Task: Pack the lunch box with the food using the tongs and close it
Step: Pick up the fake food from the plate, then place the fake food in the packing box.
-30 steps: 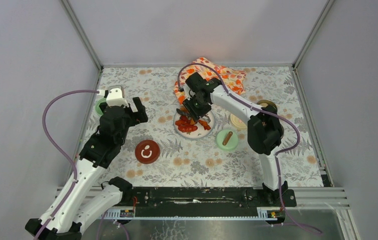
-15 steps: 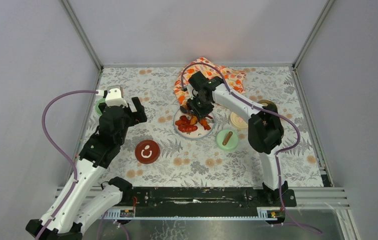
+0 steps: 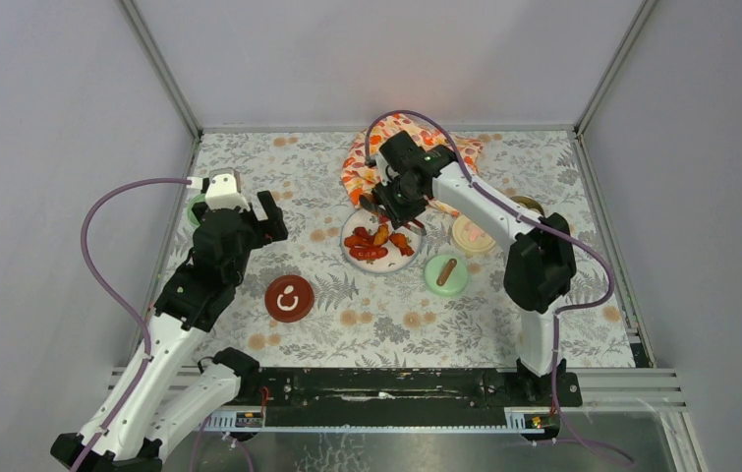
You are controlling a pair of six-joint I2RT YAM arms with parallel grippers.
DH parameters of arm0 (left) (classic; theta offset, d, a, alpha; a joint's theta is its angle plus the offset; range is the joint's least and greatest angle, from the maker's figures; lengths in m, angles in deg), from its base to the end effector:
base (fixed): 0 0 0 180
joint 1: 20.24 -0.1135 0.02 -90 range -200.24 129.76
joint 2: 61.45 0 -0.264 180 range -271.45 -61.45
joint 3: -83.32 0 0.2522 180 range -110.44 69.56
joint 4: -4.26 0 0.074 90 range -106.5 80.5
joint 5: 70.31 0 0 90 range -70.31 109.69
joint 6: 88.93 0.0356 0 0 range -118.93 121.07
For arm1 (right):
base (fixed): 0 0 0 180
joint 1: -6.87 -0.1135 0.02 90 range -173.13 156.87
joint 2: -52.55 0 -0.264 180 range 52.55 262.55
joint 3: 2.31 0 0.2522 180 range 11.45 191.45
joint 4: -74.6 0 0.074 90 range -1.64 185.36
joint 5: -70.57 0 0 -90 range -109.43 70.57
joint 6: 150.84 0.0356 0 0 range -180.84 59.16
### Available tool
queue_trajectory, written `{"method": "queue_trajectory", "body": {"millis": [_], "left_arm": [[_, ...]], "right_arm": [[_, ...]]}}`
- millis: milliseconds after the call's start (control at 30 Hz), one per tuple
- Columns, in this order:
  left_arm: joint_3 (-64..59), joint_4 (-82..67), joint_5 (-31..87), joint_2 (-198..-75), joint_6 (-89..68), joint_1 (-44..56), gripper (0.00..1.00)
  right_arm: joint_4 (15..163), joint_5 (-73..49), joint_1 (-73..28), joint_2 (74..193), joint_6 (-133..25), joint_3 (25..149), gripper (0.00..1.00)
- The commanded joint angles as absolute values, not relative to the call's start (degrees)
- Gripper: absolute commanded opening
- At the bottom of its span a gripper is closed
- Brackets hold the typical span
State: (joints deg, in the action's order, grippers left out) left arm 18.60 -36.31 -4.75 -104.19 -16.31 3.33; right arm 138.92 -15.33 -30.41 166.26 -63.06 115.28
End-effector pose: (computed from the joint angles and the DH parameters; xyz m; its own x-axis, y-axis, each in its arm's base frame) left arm 0.1533 -0.0508 0.3531 -0.2802 -0.1744 -0.9439 -0.0829 0.9841 -0.1572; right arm 0.3420 0.2636 0.2770 -0.6671 -0.5564 -0.4954 -0.6586 0.7513 0.0430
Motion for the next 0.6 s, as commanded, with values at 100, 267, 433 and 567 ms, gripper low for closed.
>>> {"method": "queue_trajectory", "body": {"millis": [100, 267, 433, 567], "left_arm": [[19.2, -34.3, -4.4, -103.2, -15.7, 2.8, 0.98], [19.1, -34.3, -3.8, -102.6, -15.6, 2.9, 0.98], [19.0, -34.3, -3.2, -101.6, -15.7, 2.9, 0.99], [19.0, -34.2, -2.5, -100.9, -15.7, 2.9, 0.99]], "right_arm": [[138.7, -17.1, -29.9, 158.7, -58.5, 113.9, 0.06], [140.0, -20.2, -28.8, 153.9, -53.8, 110.5, 0.06], [143.1, -25.1, -27.7, 148.3, -49.1, 107.0, 0.06], [145.2, -29.1, -26.1, 143.5, -44.7, 103.6, 0.06]]}}
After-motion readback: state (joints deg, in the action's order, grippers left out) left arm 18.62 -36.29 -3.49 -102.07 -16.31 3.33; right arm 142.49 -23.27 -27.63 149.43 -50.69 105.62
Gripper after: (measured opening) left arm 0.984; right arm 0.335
